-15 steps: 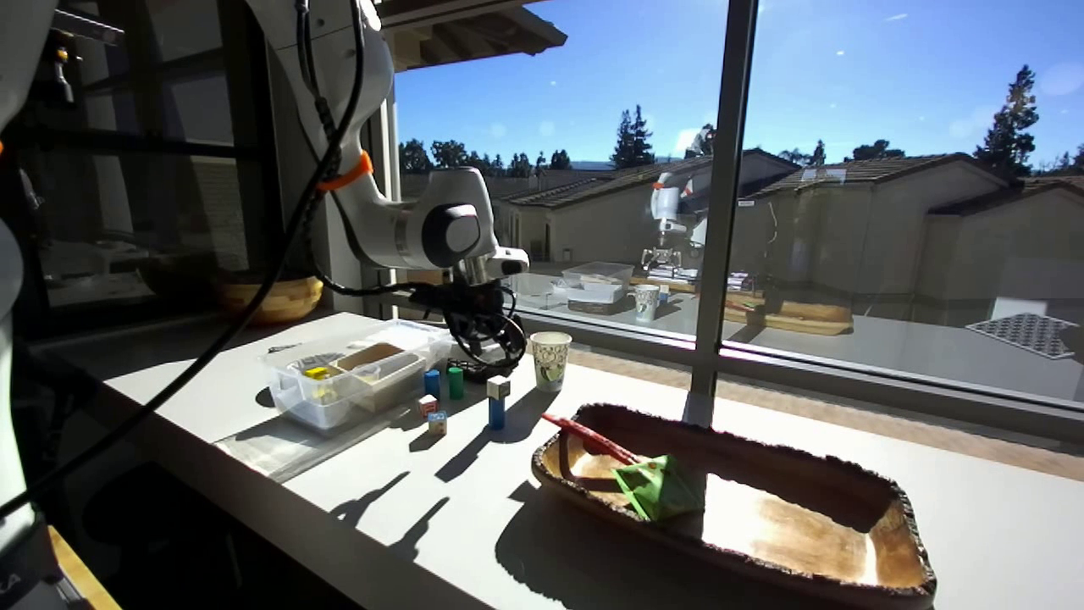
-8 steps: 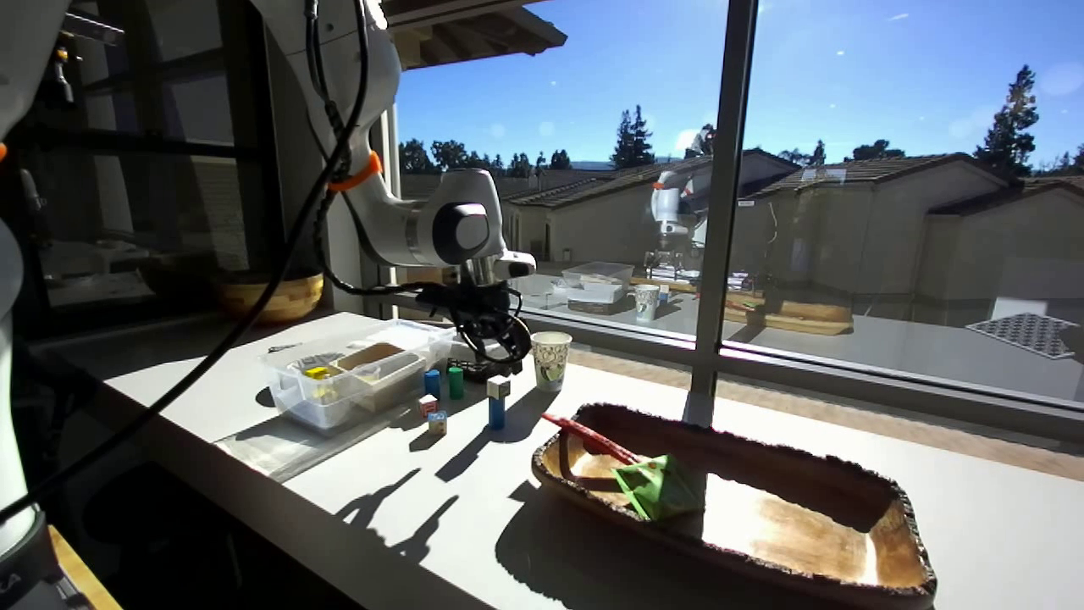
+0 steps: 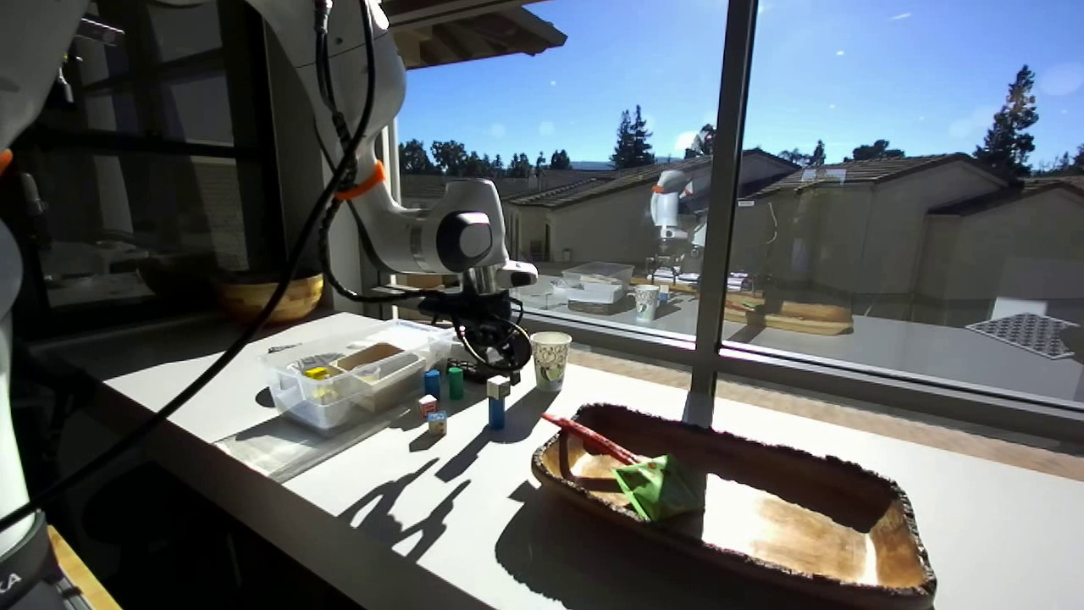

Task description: Stack two cubes and one blue cylinder together.

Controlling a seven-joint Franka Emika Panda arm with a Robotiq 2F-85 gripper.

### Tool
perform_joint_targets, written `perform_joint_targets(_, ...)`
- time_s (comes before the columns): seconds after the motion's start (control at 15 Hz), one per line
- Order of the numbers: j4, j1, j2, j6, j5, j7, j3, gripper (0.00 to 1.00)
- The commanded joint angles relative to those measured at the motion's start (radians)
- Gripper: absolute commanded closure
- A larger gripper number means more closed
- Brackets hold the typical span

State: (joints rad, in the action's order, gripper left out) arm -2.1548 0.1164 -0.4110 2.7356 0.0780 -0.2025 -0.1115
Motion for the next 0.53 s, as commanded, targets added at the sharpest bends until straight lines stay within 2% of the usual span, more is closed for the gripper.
perform_joint_targets(0.0, 0.027, 0.003, -0.024, -0.036, 0.019, -0.03, -0.009, 0.47)
perform_joint_targets(0.33, 0.029, 0.009, -0.019, -0.039, 0.027, -0.049, -0.028, 0.86)
perform_joint_targets(0.4, 0.03, 0.009, -0.018, -0.04, 0.027, -0.051, -0.03, 0.91)
perform_joint_targets(0.47, 0.03, 0.01, -0.015, -0.042, 0.027, -0.051, -0.03, 0.91)
